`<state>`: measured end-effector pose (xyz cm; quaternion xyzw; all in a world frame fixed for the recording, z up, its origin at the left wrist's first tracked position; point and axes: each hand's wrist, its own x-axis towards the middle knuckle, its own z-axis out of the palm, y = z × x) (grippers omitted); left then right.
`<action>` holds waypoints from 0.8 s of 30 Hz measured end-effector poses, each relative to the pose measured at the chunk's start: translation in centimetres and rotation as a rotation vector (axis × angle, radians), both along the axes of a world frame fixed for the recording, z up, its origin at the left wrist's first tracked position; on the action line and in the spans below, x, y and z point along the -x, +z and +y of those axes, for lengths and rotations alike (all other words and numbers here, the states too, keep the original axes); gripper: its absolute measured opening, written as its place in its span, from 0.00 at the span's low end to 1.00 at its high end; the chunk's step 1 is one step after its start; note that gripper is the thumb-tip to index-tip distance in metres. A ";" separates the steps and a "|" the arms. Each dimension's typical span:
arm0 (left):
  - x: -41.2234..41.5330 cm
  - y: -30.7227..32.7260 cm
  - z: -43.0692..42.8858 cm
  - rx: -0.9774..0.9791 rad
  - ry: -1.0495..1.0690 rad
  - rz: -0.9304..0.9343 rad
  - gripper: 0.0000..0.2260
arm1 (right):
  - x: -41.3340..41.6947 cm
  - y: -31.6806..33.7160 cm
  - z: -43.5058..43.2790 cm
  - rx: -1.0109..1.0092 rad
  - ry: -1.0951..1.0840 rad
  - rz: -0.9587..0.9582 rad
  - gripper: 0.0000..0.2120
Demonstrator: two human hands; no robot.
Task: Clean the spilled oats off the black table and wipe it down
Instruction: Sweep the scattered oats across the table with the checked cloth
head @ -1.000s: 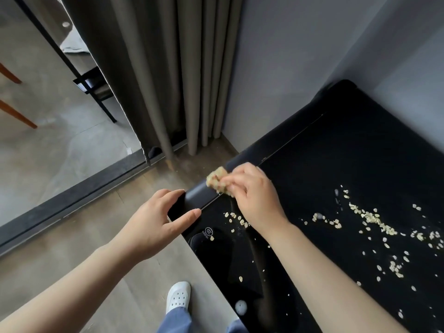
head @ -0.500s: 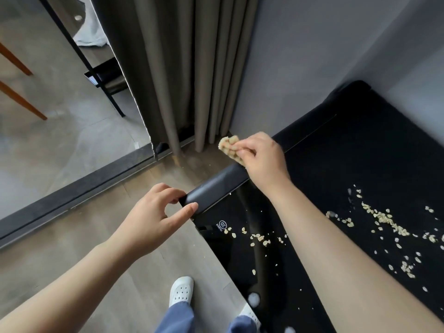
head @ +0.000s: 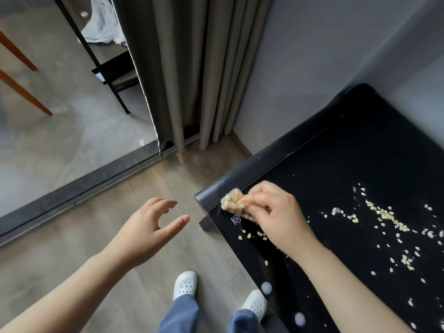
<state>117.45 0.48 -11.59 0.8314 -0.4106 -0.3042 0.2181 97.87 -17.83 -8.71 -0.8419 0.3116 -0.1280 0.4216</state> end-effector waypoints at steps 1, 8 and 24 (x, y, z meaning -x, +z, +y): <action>0.0 -0.1 0.1 -0.004 -0.001 0.004 0.40 | -1.2 0.1 -0.6 0.054 -0.029 -0.007 0.08; -0.6 0.4 0.7 -0.009 0.020 0.009 0.34 | -7.6 -3.3 0.7 0.155 -0.029 0.086 0.08; -1.8 0.4 -0.6 0.018 -0.016 0.017 0.35 | -5.1 -0.7 -6.6 0.173 -0.347 -0.012 0.09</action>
